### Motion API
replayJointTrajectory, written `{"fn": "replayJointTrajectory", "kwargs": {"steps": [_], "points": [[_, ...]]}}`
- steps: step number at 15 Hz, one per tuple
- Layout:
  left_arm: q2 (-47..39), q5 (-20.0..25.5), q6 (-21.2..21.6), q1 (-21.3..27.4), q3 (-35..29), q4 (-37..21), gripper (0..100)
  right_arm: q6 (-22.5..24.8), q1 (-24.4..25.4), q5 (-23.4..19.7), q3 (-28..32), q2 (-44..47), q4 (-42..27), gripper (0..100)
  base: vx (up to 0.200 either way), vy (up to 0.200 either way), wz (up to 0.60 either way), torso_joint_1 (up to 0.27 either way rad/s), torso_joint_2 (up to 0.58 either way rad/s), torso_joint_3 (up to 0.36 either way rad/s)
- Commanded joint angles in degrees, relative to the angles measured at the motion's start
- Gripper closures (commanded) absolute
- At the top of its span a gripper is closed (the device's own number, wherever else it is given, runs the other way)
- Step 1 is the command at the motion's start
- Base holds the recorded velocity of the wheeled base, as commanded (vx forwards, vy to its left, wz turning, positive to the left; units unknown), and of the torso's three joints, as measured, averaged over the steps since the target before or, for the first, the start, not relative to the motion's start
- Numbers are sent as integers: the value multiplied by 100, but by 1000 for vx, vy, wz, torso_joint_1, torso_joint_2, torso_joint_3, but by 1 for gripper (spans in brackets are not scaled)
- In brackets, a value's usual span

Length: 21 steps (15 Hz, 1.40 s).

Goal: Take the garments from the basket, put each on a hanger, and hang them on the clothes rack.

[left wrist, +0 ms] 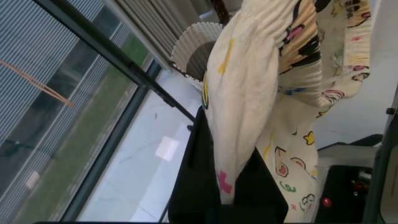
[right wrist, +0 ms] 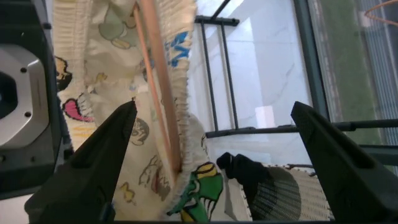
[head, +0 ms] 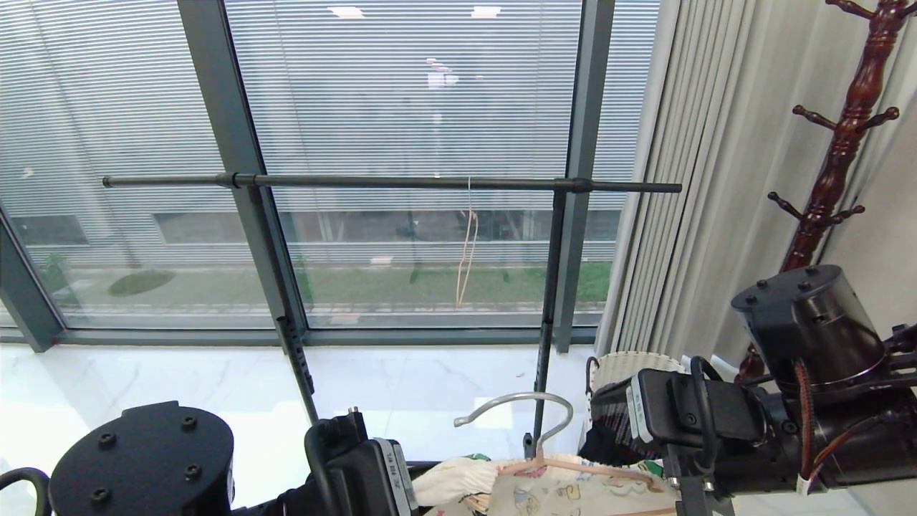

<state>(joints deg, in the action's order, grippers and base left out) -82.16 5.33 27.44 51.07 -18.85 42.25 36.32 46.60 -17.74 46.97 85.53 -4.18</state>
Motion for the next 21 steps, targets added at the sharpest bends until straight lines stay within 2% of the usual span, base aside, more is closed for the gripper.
{"fn": "replayJointTrajectory", "kwargs": {"steps": [1,8,9,17,18,19,20,21], "points": [[25,3,-2,114,-5,2,100,16,-11,-2,-4,69,-4,0,0,0,0,0,0,0],[43,-5,-2,202,-58,29,100,25,-46,7,-30,157,23,0,0,0,0,0,0,0],[43,-5,-2,202,-58,73,100,25,-46,7,-56,157,23,100,0,0,0,0,0,0],[122,-5,-2,281,-5,134,100,16,-152,51,-56,157,102,100,0,0,0,0,0,0],[122,-49,-11,325,13,125,100,16,-169,51,-56,148,172,100,0,0,0,0,0,0],[113,-331,-63,439,39,125,100,25,-178,51,-56,139,251,100,0,0,0,0,0,0],[87,-665,-125,536,65,125,0,25,-178,51,-56,139,383,100,0,0,0,0,0,0],[87,-735,-143,545,74,125,0,60,-178,51,-56,139,515,100,0,0,0,0,0,0]]}}
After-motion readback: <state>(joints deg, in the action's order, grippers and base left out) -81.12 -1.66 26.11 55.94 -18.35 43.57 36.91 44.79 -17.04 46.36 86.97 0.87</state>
